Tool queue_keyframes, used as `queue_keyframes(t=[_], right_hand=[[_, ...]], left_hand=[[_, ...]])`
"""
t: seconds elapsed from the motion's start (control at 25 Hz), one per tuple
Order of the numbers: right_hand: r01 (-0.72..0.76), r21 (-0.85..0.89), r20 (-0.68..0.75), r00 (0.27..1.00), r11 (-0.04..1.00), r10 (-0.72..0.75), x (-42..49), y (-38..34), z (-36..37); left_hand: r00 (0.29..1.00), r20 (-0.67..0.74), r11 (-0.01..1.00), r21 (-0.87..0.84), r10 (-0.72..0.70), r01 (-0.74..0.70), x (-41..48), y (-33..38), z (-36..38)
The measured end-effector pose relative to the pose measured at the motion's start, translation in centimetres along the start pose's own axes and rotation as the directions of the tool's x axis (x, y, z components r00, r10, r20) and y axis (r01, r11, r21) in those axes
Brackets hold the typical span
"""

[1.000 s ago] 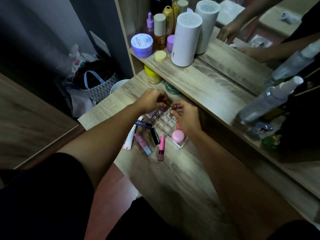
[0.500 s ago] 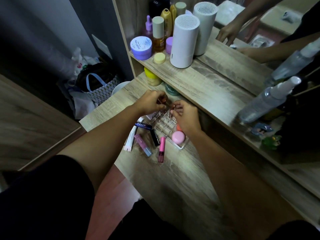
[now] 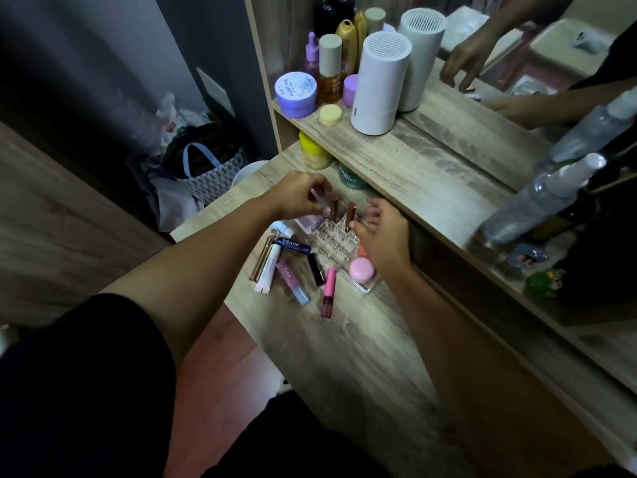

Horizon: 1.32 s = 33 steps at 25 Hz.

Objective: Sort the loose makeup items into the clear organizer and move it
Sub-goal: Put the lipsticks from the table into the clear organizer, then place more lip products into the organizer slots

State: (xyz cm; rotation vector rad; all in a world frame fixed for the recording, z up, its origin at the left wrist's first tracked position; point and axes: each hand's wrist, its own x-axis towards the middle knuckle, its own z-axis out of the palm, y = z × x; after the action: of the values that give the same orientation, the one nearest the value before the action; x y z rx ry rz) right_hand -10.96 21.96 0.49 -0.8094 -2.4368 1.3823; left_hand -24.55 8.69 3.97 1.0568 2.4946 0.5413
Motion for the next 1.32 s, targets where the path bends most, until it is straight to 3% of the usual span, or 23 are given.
queue_keyframes(t=[0.08, 0.16, 0.32, 0.44, 0.56, 0.72, 0.92, 1.0, 1.16, 1.32], right_hand=[[0.059, -0.015, -0.1, 0.993, 0.998, -0.06, -1.6, -0.2, 0.0], [0.111, -0.061, -0.089, 0.989, 0.992, -0.117, -3.4, -0.1, 0.7], [0.238, -0.155, 0.31, 0.933, 0.959, -0.181, -5.8, -0.6, 4.2], [0.364, -0.446, 0.518, 0.85, 0.818, -0.095, -6.8, -1.3, 7.2], [0.382, -0.581, 0.504, 0.862, 0.718, -0.051, -7.7, -1.2, 9.0], [0.327, -0.642, 0.446, 0.895, 0.694, -0.009, -8.0, -0.9, 9.9], [0.298, -0.573, 0.406, 0.913, 0.763, -0.052, -8.0, -1.5, 8.7], [0.294, -0.47, 0.394, 0.914, 0.832, -0.1, -7.5, -1.9, 7.3], [0.308, -0.194, 0.343, 0.911, 0.931, -0.229, -5.8, -2.9, 3.5], [0.271, -0.054, 0.269, 0.931, 0.961, -0.248, -3.9, -3.4, -0.7]], left_hand=[[0.999, -0.026, 0.999, -0.04, -0.025, 0.024, -1.4, -1.0, -0.6], [0.993, -0.068, 0.991, -0.101, -0.094, 0.087, -3.4, -2.6, -0.8], [0.962, -0.056, 0.96, -0.097, -0.268, 0.262, -8.7, -6.6, 1.1], [0.92, -0.035, 0.919, -0.063, -0.391, 0.389, -10.8, -8.5, 3.6], [0.88, -0.033, 0.876, -0.112, -0.474, 0.468, -11.4, -8.9, 5.8], [0.849, -0.066, 0.841, -0.194, -0.524, 0.504, -10.7, -8.7, 7.2], [0.827, -0.063, 0.815, -0.224, -0.559, 0.534, -10.6, -8.9, 6.9], [0.799, -0.095, 0.765, -0.373, -0.594, 0.525, -11.2, -8.9, 6.1], [0.858, 0.0, 0.47, -0.836, -0.514, 0.282, -11.8, -7.3, 3.6], [0.924, -0.042, 0.449, -0.882, -0.379, 0.144, -10.8, -4.0, 1.7]])
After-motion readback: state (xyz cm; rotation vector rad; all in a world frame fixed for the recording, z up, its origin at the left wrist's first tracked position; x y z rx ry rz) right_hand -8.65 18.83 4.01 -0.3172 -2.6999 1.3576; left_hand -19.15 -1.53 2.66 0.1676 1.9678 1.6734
